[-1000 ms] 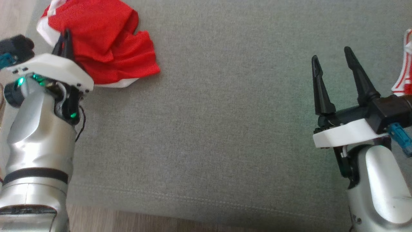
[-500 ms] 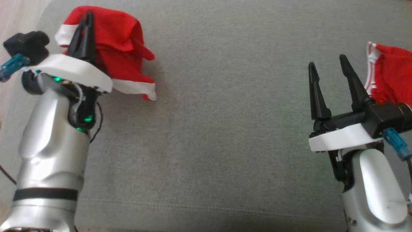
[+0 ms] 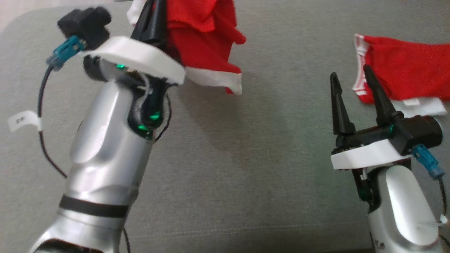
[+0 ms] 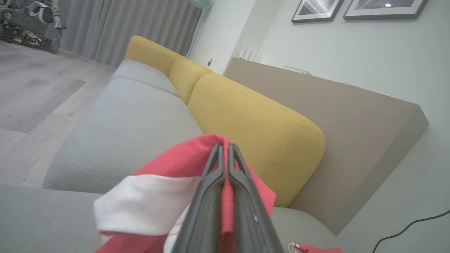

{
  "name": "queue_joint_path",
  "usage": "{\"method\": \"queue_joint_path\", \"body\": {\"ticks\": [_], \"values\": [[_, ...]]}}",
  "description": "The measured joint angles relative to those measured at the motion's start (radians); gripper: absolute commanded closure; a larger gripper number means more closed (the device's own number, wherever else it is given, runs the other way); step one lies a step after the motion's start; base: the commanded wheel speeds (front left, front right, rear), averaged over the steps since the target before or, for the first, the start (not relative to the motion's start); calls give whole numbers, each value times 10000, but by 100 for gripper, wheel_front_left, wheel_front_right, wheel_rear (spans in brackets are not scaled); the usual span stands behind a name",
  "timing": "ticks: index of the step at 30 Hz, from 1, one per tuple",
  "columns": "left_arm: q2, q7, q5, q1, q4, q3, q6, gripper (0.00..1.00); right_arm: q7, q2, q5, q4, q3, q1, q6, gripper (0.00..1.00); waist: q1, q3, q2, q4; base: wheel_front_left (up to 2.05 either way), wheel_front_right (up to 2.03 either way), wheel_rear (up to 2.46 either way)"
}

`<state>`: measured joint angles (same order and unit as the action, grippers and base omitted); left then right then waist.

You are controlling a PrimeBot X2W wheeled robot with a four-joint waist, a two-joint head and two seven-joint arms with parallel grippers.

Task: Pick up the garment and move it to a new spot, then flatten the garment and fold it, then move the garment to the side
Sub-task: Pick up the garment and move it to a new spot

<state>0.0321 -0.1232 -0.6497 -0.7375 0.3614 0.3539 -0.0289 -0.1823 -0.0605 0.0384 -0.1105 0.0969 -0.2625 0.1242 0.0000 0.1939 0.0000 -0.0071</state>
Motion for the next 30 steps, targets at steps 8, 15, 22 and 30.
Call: {"method": "queue_joint_path", "body": {"ticks": [8,15,22,30], "values": [[-6,-769,-851,-484,514,2266,-1313,100,-282,10,500,-176,240,-186,0,0,0,224,0,-1038,0,0,0],[4,-602,-848,-477,2360,4429,-1480,0,-431,13,675,-355,337,-268,0,0,0,569,0,-1629,0,0,0],[10,-788,-1037,-482,3292,5239,-1375,0,-479,15,671,-499,301,-383,0,0,0,673,0,-1506,0,0,0],[236,-1262,-1085,-708,2924,4117,-1390,0,-476,19,512,-596,77,-360,0,0,0,431,0,-774,0,0,0]]}}
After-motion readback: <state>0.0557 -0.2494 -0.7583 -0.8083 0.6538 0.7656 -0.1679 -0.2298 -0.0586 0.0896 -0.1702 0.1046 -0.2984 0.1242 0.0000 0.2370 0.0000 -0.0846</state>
